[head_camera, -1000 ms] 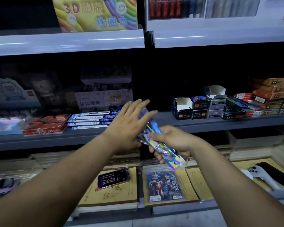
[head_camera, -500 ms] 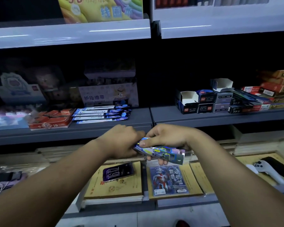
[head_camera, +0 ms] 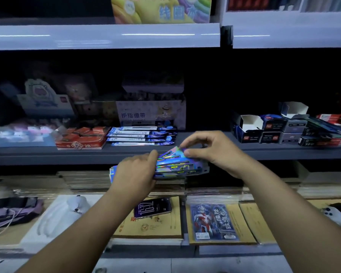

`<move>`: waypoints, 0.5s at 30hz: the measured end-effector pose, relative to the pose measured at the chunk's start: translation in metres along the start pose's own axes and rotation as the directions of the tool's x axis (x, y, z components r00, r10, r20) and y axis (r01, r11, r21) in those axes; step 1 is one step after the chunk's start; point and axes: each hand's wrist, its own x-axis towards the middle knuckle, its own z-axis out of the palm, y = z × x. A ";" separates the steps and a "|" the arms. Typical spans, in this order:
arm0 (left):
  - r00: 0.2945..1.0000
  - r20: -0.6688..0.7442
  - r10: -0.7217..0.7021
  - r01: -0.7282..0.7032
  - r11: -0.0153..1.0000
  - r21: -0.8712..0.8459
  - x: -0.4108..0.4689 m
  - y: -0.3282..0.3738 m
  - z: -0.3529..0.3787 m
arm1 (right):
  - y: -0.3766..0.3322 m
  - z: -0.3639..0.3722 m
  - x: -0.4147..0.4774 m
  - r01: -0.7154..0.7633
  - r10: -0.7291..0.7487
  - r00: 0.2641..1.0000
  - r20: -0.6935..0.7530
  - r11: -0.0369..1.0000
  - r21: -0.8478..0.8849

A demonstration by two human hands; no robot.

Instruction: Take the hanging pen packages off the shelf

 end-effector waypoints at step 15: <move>0.983 -0.168 -0.080 0.081 0.997 0.000 0.000 -0.021 0.018 | 0.014 0.011 0.008 -0.108 0.107 0.994 -0.030 0.993 -0.046</move>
